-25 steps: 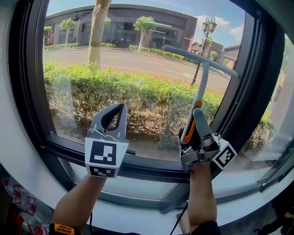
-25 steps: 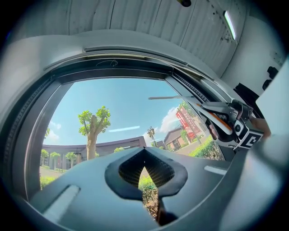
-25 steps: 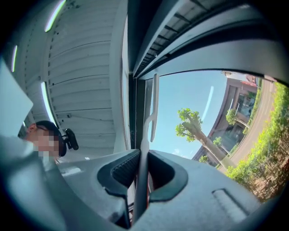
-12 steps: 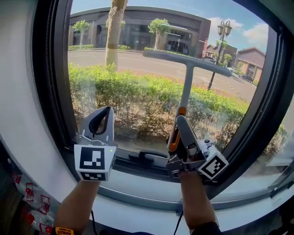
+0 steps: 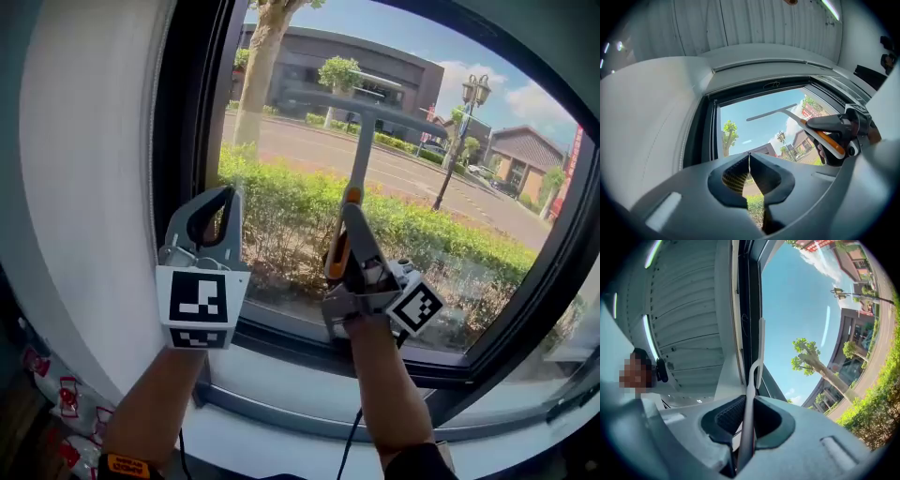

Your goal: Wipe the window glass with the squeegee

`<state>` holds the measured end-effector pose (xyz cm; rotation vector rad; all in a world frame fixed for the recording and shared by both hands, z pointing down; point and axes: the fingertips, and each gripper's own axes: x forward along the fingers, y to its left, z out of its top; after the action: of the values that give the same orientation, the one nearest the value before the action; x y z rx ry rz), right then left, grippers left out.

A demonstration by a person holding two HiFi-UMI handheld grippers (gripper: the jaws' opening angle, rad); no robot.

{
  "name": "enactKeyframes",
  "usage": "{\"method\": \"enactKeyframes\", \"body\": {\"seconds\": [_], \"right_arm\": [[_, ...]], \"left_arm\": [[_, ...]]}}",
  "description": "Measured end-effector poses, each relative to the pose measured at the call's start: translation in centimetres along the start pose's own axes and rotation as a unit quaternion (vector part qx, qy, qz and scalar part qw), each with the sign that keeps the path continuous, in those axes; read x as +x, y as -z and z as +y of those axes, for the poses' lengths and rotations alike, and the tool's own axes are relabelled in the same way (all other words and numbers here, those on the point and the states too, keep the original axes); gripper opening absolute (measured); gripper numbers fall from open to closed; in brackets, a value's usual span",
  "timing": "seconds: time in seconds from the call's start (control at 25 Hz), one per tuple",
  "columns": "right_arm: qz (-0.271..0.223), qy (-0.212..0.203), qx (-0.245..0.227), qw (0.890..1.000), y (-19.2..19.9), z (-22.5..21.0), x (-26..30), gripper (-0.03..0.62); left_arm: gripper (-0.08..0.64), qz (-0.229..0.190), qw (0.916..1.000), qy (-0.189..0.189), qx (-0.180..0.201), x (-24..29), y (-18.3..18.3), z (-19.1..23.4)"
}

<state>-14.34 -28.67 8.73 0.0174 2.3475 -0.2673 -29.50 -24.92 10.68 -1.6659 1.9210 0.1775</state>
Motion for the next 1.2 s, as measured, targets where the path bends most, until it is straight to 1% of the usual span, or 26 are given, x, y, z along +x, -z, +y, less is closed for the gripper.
{"method": "enactKeyframes", "body": {"seconds": [0.28,0.44,0.6,0.88,1.08,1.2], "right_arm": [[-0.014,-0.012,-0.014,1.000,0.8,0.8,7.0,0.046],[-0.016,-0.007,-0.015,1.000,0.7,0.7,9.2,0.048],[-0.013,0.001,-0.001,1.000,1.2,0.0,10.7,0.046],[-0.008,0.036,0.032,0.999,3.2,-2.7,10.8,0.048],[-0.002,0.053,0.047,0.997,5.7,-3.5,9.3,0.048],[0.005,0.062,0.056,0.996,7.4,-3.5,8.1,0.046]], "left_arm": [[0.009,-0.041,0.9991,0.010,0.004,1.0,-3.2,4.5],[0.009,-0.055,0.9984,0.017,0.005,2.0,-4.6,5.5],[0.009,-0.060,0.9980,0.022,0.003,2.3,-5.0,6.2],[0.009,-0.047,0.9984,0.031,-0.003,2.2,-3.1,6.4],[0.009,-0.029,0.9986,0.041,-0.017,1.2,-0.3,5.8],[0.011,-0.014,0.9983,0.045,-0.035,0.3,2.1,4.9]]}}
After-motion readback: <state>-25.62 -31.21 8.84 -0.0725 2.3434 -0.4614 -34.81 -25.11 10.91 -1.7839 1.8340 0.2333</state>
